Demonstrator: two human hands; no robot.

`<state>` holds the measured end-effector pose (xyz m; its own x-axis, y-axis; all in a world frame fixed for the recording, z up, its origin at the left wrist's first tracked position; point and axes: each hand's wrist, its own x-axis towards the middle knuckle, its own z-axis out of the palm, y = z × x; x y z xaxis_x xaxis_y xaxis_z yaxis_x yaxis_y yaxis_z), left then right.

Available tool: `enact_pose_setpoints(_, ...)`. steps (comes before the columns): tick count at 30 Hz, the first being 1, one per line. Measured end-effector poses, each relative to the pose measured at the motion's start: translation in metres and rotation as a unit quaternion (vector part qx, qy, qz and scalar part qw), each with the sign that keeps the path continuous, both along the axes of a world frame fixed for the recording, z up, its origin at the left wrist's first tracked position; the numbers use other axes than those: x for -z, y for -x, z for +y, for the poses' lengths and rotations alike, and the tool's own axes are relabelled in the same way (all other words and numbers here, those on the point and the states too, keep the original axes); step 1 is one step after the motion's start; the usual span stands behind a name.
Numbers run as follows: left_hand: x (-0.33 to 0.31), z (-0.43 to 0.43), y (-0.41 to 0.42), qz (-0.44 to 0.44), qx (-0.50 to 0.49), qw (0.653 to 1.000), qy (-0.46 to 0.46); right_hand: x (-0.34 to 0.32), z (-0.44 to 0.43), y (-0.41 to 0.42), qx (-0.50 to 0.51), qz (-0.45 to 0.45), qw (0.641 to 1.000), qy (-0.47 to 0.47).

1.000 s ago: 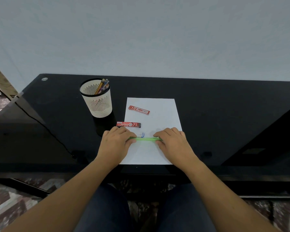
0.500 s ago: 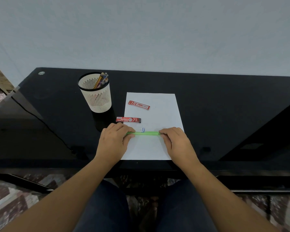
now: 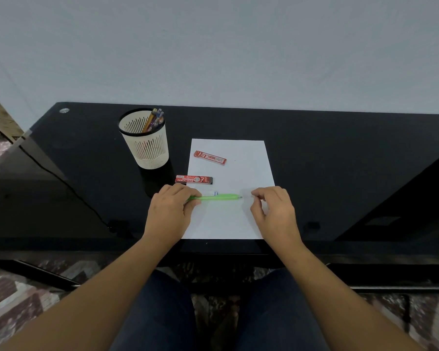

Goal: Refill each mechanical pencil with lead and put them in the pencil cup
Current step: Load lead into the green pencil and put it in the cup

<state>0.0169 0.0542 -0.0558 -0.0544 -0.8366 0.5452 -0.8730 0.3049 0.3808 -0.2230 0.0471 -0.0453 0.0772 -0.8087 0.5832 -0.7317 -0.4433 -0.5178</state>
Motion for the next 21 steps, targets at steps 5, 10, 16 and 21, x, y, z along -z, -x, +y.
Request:
enact_pose_setpoints(5, -0.0011, 0.0005, 0.0005, -0.007, 0.002, 1.0, 0.0, -0.0007, -0.0002, -0.0014, 0.028, 0.017, 0.999, -0.04)
enact_pose_setpoints(10, -0.0022, 0.0013, 0.0009, -0.014, 0.0, 1.0, -0.006, -0.0023, -0.0013, -0.0045, 0.037, 0.063, 0.992, -0.105)
enact_pose_setpoints(16, -0.0009, 0.0005, 0.0007, -0.013, 0.001, 1.0, -0.003, -0.0052, -0.0056, -0.0062, 0.034, 0.081, 0.981, -0.171)
enact_pose_setpoints(21, -0.0004, 0.0007, 0.0005, -0.011, -0.001, 1.0, -0.005, -0.0063, -0.0053, -0.006, 0.031, 0.075, 0.982, -0.169)
